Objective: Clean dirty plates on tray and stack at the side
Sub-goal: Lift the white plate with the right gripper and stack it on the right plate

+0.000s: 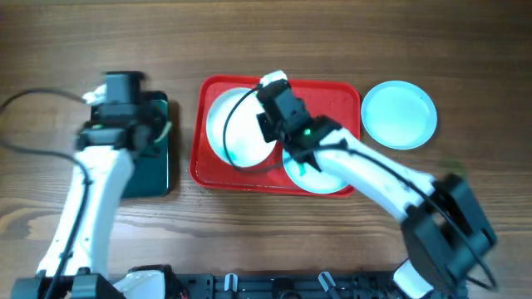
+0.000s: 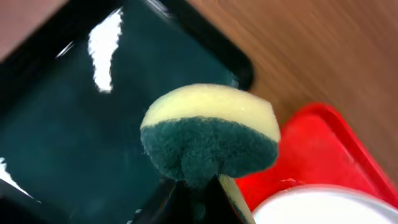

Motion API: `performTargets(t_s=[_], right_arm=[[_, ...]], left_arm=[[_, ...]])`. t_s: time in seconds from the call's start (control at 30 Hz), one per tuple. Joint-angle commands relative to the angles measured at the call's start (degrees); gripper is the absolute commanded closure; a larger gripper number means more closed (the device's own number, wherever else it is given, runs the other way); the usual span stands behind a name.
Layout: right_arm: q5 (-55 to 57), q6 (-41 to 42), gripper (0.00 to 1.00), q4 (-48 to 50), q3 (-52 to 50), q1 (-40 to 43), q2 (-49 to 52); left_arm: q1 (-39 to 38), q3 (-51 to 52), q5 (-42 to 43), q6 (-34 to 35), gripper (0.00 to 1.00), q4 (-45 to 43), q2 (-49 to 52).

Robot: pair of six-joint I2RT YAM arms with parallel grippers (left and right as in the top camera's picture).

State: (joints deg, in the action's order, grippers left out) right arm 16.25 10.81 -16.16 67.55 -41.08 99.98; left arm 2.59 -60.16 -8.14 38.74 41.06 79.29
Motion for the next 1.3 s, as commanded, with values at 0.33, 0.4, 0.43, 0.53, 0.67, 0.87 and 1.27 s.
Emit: performTargets(t_s=[0.33,0.4,0.43,0.53,0.67,0.87,1.27], right_arm=[[58.1,-70.1,0.96,36.0,0.1,-22.9,-6.4],[59.5,-76.7,0.96,41.8,0.1,-23.4,-6.4],[60.3,-78.9,0.96,43.9,0.1,-23.4,-6.4],[60.7,-78.9,0.96,43.9,0.0,-23.4,-6.4],[60.7,-71.4,0.96,42.0,0.0,-23.1,-6.4],[59.1,-27.0,0.96,19.3,-0.2,-17.9,-6.4],[-13.2,20.9,0.96,-12.5,-0.2,18.3,-9.7]], left_arm=[[14.1,0.3,10.1,1.2,0.96,2.7,-0.4],[13.6,0.3,10.1,1.2,0.96,2.7,-0.4],[13.2,0.3,10.1,1.2,0.96,2.7,-0.4],[13.0,0.3,10.1,1.2,0.96,2.7,-0.4],[13.0,0.3,10.1,1.2,0.96,2.7,-0.4],[12.9,0.3,10.1,1.2,0.96,2.7,-0.4],[12.9,1.0,10.1,1.2,0.96,2.3,-0.4]])
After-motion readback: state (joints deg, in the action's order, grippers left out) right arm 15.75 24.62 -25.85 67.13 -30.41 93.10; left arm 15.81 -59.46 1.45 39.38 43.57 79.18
